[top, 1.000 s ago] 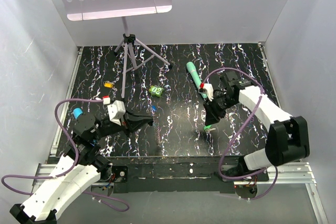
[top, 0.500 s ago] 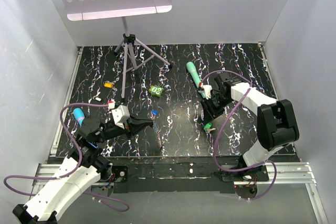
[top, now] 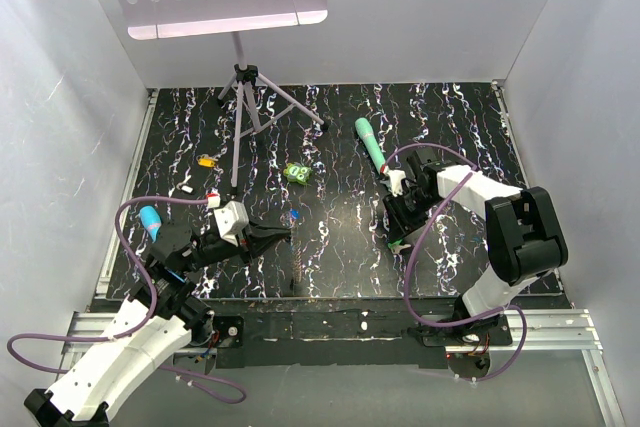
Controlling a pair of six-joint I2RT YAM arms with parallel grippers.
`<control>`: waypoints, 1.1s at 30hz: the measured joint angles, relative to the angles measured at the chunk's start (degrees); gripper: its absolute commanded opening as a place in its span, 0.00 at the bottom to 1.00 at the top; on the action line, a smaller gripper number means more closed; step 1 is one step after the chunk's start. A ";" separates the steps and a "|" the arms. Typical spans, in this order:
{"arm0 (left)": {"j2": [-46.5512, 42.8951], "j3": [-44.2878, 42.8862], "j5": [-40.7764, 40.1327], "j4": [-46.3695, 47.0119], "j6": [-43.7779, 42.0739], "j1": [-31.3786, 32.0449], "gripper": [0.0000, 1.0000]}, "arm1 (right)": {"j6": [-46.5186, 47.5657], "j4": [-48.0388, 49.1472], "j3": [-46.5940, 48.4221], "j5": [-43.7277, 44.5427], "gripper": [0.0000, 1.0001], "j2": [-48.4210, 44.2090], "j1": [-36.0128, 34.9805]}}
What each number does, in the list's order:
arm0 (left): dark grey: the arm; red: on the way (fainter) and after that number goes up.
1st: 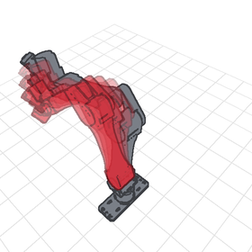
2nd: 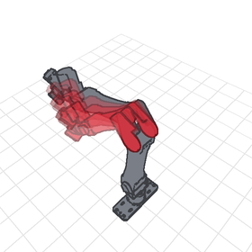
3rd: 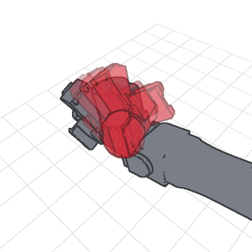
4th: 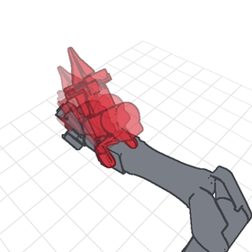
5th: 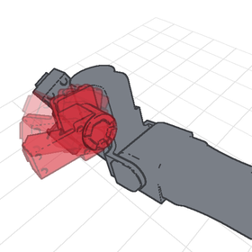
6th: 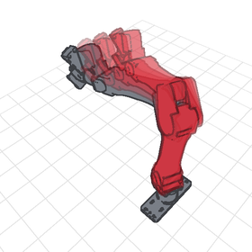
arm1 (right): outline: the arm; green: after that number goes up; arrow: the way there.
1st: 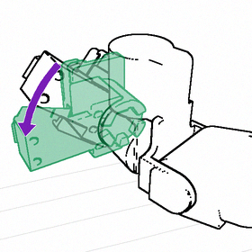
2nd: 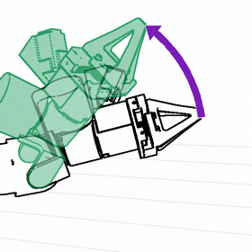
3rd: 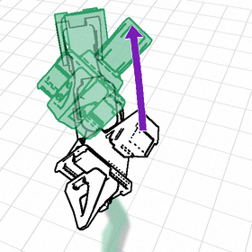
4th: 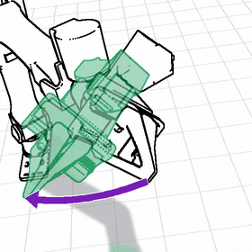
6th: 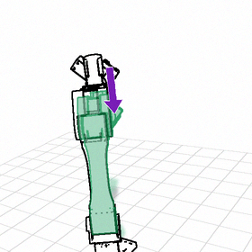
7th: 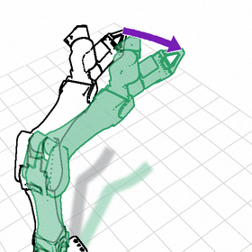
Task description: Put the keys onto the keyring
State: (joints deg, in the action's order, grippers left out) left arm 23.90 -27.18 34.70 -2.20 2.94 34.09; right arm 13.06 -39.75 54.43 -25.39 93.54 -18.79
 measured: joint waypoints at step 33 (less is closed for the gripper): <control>-0.02 0.00 0.00 -0.83 -0.39 -0.17 0.00 | -1.01 1.38 -0.35 5.25 0.27 -0.17 -5.75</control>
State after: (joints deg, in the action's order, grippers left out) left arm 23.88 -27.18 34.70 -3.03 2.55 33.91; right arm 12.05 -38.37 54.08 -20.14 93.36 -24.53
